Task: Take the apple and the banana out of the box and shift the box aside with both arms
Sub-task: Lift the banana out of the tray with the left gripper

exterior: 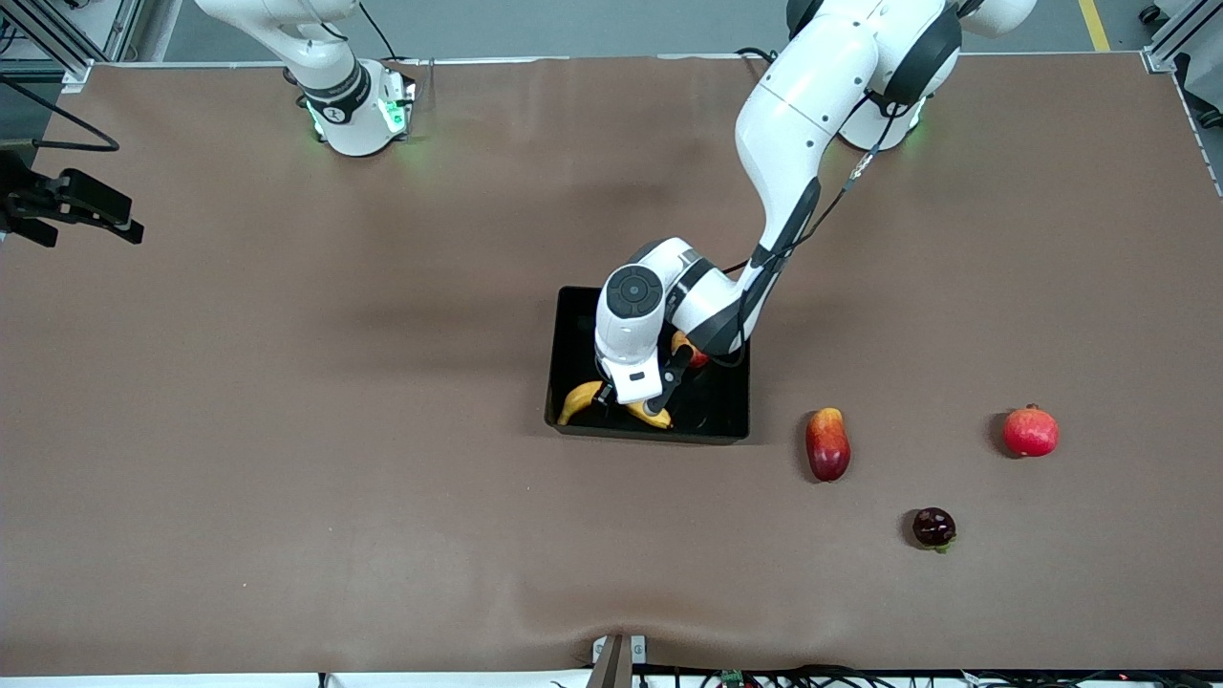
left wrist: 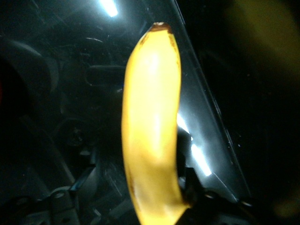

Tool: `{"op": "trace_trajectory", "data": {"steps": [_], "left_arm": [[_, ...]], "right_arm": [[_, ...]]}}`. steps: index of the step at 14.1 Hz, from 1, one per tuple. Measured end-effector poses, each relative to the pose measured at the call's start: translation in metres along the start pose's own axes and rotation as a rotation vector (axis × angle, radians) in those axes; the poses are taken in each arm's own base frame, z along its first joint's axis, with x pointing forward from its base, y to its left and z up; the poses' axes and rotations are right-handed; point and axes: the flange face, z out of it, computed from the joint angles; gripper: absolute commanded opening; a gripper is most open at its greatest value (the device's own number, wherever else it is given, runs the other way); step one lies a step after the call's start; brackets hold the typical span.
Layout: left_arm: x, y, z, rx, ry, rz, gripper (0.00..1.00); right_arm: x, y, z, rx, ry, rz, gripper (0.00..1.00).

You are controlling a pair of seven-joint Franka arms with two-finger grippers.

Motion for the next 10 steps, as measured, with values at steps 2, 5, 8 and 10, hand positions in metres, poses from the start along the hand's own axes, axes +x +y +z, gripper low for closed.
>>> {"op": "trace_trajectory", "data": {"steps": [2, 5, 8, 10], "left_arm": [[0.000, 0.003, -0.004, -0.010, -0.001, 0.000, 0.00], [0.006, 0.008, -0.010, -0.026, 0.025, 0.008, 0.00], [0.004, 0.015, -0.043, -0.027, 0.072, 0.031, 0.00], [0.002, 0.020, -0.081, -0.033, 0.085, 0.035, 0.00]], "right_arm": [[0.000, 0.000, 0.000, 0.000, 0.000, 0.000, 1.00], [0.000, 0.000, 0.000, 0.000, 0.000, 0.000, 1.00], [0.000, 0.000, 0.000, 0.000, 0.000, 0.000, 1.00], [0.000, 0.000, 0.000, 0.000, 0.000, 0.000, 1.00]]}}
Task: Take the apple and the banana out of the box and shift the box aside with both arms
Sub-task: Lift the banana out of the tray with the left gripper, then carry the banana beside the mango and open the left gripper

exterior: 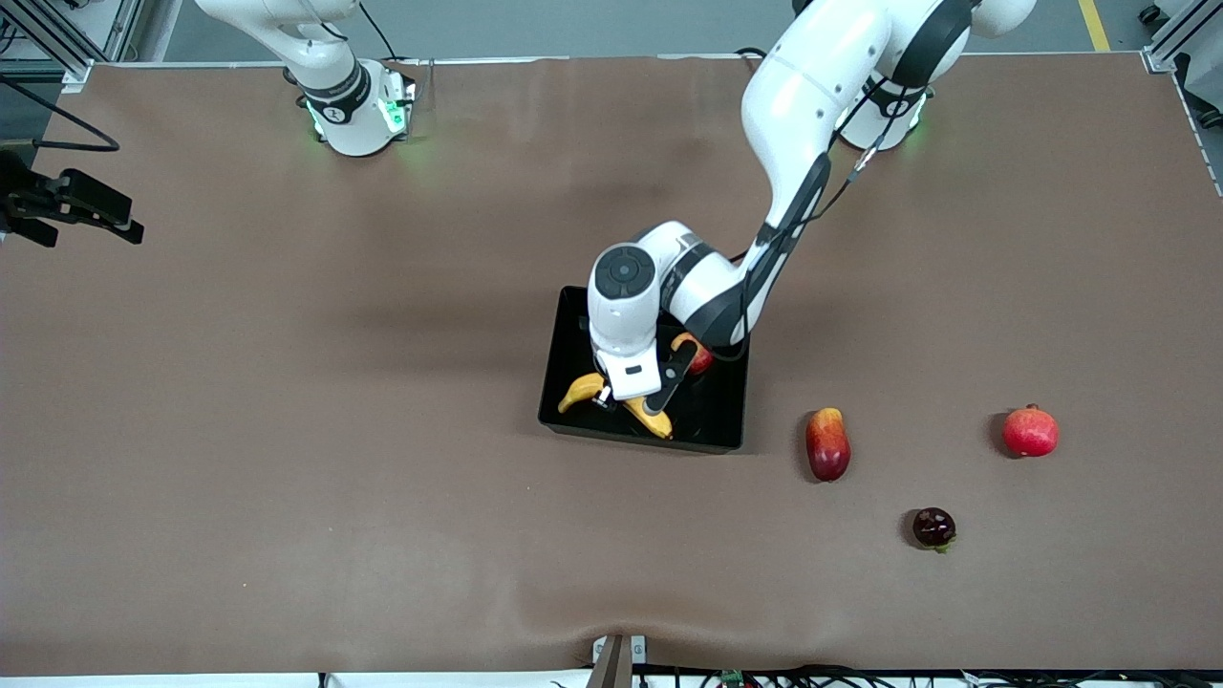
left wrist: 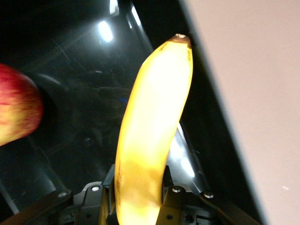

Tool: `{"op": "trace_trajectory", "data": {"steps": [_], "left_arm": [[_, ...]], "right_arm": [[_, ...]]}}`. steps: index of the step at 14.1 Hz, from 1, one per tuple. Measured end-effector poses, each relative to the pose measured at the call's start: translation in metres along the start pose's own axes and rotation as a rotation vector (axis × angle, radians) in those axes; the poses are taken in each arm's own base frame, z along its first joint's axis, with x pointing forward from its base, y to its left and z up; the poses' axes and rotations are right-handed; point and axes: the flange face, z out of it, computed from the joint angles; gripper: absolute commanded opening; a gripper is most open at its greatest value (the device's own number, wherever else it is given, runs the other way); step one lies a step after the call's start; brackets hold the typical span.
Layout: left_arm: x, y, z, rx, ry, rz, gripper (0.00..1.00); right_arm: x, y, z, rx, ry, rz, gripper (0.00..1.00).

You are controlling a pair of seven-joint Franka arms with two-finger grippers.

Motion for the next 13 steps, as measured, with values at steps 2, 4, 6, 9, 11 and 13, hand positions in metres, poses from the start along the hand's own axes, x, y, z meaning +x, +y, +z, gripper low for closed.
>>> {"op": "trace_trajectory", "data": {"steps": [2, 4, 6, 9, 11, 13], "left_arm": [[0.003, 0.002, -0.036, 0.011, 0.010, -0.002, 0.00], [0.009, 0.003, -0.071, 0.021, 0.019, -0.003, 0.00], [0.030, 0.004, -0.112, 0.035, 0.035, 0.021, 0.00], [0.113, -0.001, -0.171, 0.071, 0.031, 0.083, 0.00], [0.182, -0.015, -0.189, 0.100, 0.002, 0.140, 0.00], [0.231, -0.032, -0.191, 0.119, -0.026, 0.173, 0.00]], "right_arm": [[0.000, 0.000, 0.000, 0.000, 0.000, 0.000, 1.00], [0.000, -0.001, 0.000, 0.000, -0.001, -0.001, 1.00], [0.001, -0.001, 0.001, 0.000, 0.000, -0.002, 1.00], [0.001, -0.001, 0.001, 0.000, 0.000, -0.003, 1.00], [0.001, -0.002, 0.001, 0.000, 0.000, -0.003, 1.00], [0.001, -0.002, 0.001, 0.000, 0.000, -0.003, 1.00]]}}
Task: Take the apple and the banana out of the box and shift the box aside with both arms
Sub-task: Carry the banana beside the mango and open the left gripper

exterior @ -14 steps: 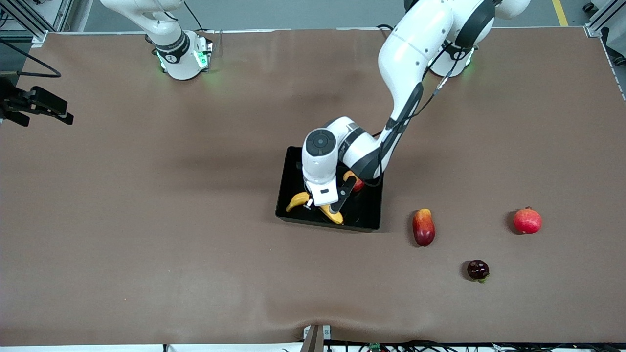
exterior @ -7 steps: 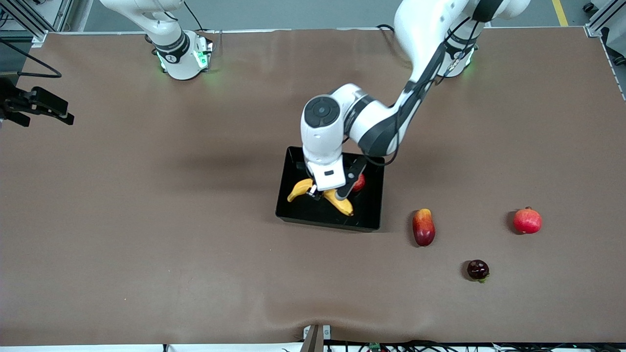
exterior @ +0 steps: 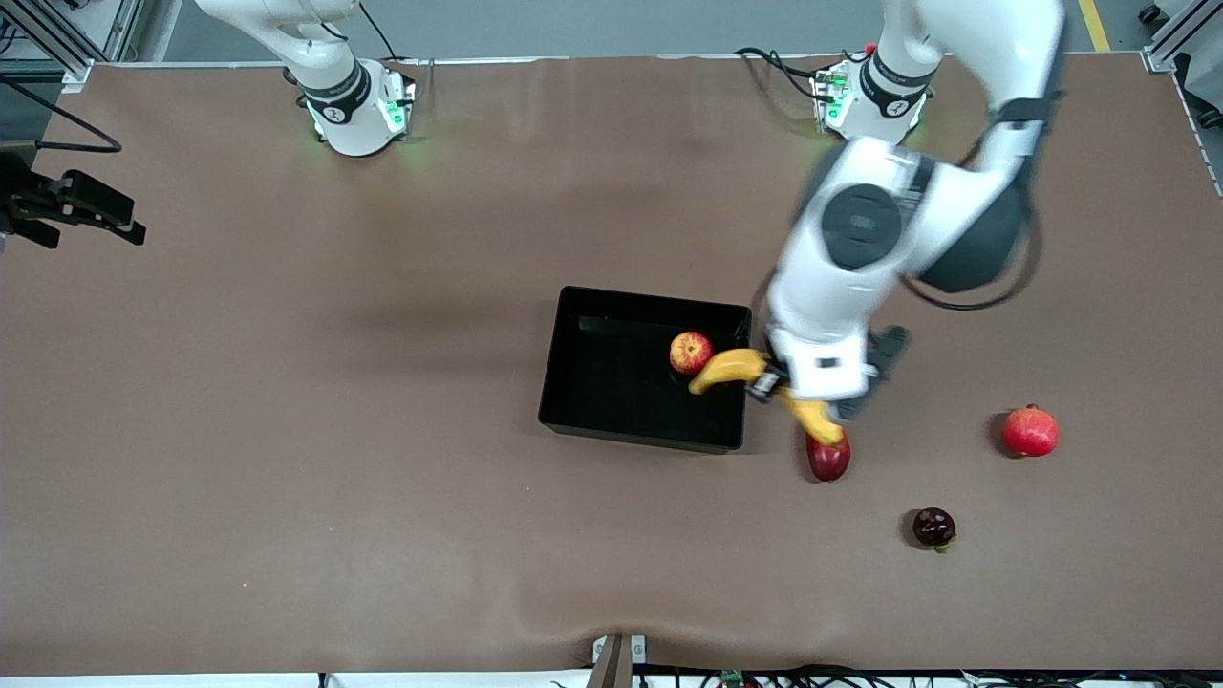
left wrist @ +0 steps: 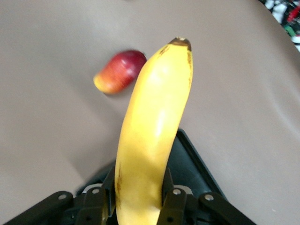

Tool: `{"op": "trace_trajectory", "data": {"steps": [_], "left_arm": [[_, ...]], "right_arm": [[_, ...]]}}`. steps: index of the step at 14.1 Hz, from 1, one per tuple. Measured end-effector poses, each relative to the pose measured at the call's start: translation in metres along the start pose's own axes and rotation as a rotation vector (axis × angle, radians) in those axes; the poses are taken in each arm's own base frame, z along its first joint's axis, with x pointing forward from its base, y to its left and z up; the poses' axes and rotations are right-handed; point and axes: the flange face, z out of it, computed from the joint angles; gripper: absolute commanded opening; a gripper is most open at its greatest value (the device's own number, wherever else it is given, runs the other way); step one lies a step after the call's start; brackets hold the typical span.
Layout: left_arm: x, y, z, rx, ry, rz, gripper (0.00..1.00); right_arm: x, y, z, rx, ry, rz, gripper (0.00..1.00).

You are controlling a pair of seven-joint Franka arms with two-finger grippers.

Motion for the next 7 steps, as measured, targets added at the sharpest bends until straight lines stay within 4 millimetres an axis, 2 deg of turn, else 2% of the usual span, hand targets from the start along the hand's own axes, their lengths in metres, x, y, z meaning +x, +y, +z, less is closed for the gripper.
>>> {"op": "trace_trajectory", "data": {"steps": [3, 5, 7], "left_arm": [[0.039, -0.029, 0.012, 0.054, -0.026, 0.060, 0.00], [0.075, -0.059, 0.035, 0.106, -0.055, 0.110, 0.00], [0.126, -0.102, 0.070, 0.153, -0.099, 0.157, 0.00]], "right_arm": [[0.000, 0.000, 0.001, 0.000, -0.001, 0.000, 1.00], [0.001, 0.000, 0.001, 0.000, -0.002, -0.001, 1.00], [0.001, -0.001, 0.001, 0.000, -0.002, -0.001, 1.00]]}}
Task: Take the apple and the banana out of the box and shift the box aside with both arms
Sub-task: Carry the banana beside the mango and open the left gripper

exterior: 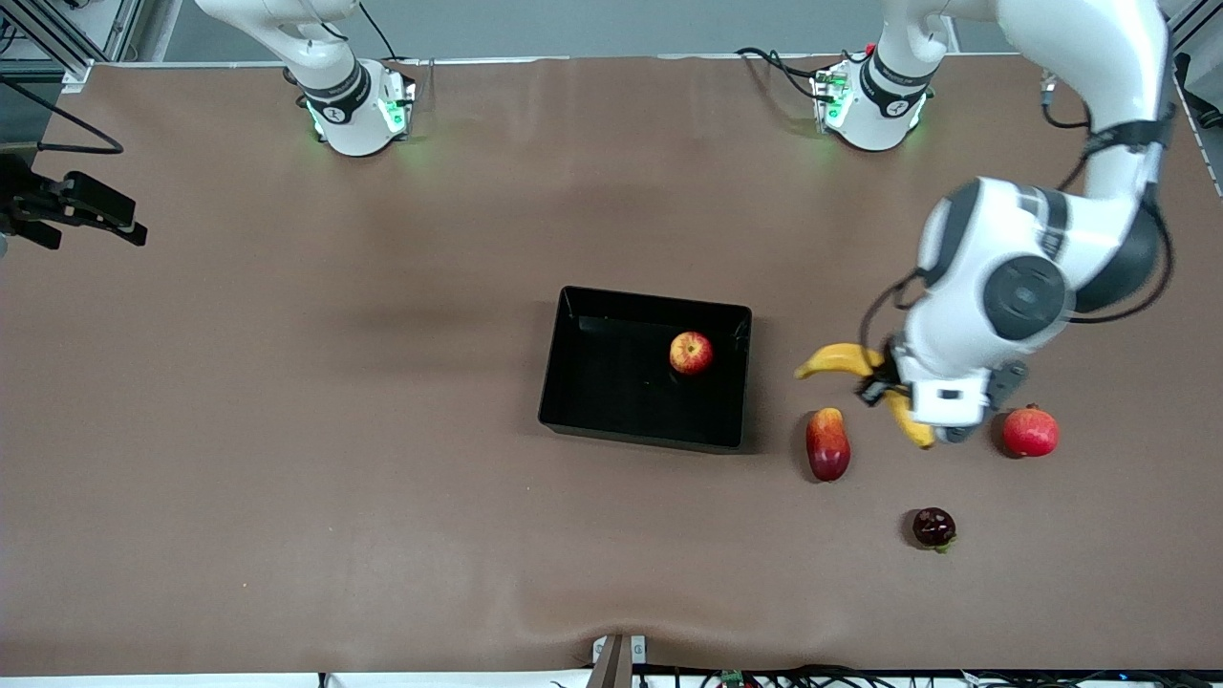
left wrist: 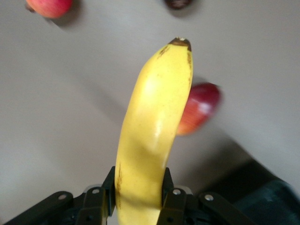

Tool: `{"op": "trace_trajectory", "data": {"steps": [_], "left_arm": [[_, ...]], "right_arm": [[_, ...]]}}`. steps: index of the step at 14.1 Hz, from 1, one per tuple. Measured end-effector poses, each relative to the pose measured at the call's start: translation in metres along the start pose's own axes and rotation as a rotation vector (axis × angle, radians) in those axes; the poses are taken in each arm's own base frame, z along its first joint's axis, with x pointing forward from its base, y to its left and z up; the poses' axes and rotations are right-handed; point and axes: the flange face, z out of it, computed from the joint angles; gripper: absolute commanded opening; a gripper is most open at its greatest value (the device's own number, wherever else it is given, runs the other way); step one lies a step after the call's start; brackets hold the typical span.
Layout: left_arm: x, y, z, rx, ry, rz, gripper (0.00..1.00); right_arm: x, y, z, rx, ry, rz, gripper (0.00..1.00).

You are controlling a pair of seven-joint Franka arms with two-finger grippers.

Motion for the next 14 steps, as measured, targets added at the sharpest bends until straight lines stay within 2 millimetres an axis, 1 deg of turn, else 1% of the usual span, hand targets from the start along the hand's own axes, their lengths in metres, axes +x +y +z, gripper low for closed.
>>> {"op": "trace_trajectory", "data": {"steps": [1, 2, 3, 4, 6, 9, 10, 11, 12, 13, 14], "left_arm": [[0.021, -0.023, 0.020, 0.011, -0.020, 0.035, 0.00], [0.037, -0.042, 0.040, 0.019, -0.039, 0.078, 0.00], [0.045, -0.057, 0.059, 0.025, -0.056, 0.119, 0.00], [0.048, -0.066, 0.077, 0.028, -0.068, 0.151, 0.00], [0.047, -0.074, 0.114, 0.012, -0.059, 0.223, 0.00], [0.048, -0.075, 0.168, -0.018, -0.032, 0.253, 0.00], [0.050, -0.073, 0.184, -0.027, -0.022, 0.255, 0.04], [0.050, -0.069, 0.197, -0.035, -0.015, 0.259, 0.41], [0.049, -0.065, 0.204, -0.041, -0.011, 0.264, 0.99], [0.050, -0.061, 0.205, -0.048, -0.003, 0.268, 1.00], [0.051, -0.057, 0.198, -0.057, 0.009, 0.270, 1.00]], "right_arm": [[0.000, 0.000, 0.000, 0.000, 0.000, 0.000, 1.00], [0.000, 0.000, 0.000, 0.000, 0.000, 0.000, 1.00], [0.000, 0.000, 0.000, 0.000, 0.000, 0.000, 1.00], [0.000, 0.000, 0.000, 0.000, 0.000, 0.000, 1.00], [0.000, 0.000, 0.000, 0.000, 0.000, 0.000, 1.00], [0.000, 0.000, 0.000, 0.000, 0.000, 0.000, 1.00], [0.000, 0.000, 0.000, 0.000, 0.000, 0.000, 1.00], [0.000, 0.000, 0.000, 0.000, 0.000, 0.000, 1.00], [0.000, 0.000, 0.000, 0.000, 0.000, 0.000, 1.00], [0.000, 0.000, 0.000, 0.000, 0.000, 0.000, 1.00], [0.000, 0.000, 0.000, 0.000, 0.000, 0.000, 1.00]]}}
